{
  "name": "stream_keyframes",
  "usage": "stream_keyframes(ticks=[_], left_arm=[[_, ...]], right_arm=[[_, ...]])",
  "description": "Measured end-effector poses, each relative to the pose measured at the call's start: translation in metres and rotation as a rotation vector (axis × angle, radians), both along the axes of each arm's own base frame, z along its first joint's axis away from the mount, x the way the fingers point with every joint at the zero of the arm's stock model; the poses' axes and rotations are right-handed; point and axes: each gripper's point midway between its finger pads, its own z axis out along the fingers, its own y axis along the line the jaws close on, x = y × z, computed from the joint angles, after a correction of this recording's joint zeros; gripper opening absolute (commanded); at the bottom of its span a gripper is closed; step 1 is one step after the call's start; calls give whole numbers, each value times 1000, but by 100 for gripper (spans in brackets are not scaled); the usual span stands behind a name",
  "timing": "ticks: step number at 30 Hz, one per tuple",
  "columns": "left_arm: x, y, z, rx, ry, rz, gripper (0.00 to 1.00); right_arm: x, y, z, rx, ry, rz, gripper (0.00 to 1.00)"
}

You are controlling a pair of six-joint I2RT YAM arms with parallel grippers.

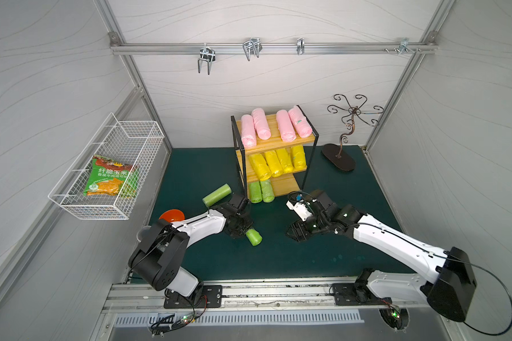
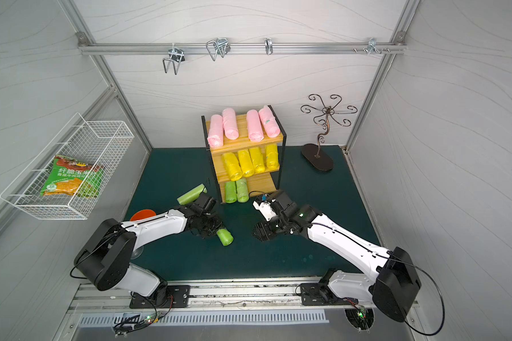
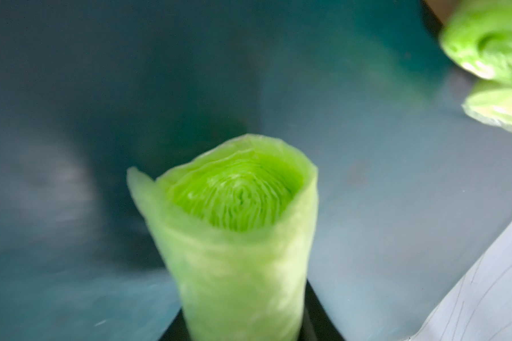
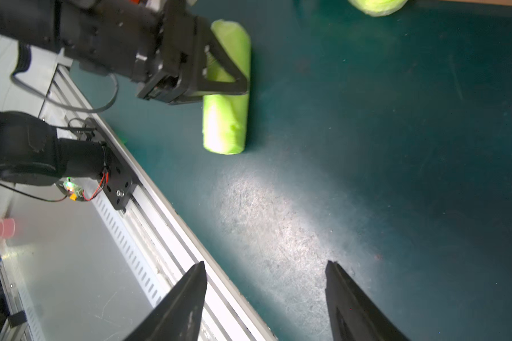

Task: Sort the rolls of trash bags by color and place them on the shelf
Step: Pick up the roll of trash bags from the center of the board.

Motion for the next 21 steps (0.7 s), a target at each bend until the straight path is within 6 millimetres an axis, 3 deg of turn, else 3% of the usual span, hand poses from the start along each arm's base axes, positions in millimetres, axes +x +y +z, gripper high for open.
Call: stream_keyframes(ticks=[4, 10, 15, 21], left_arm=[[1, -10, 1, -13, -22, -21, 37], [-5, -12, 5, 8, -38, -47, 63], [-5, -6, 35, 10, -123, -53, 69], [-9, 18, 92, 18, -292, -24, 69]], right_arm=[[-10, 7, -2, -2, 8, 27, 75], [-12, 20, -16, -13, 37, 38, 76], [-8, 28, -41, -65, 82, 42, 78], [3, 53, -54, -93, 96, 61, 79]])
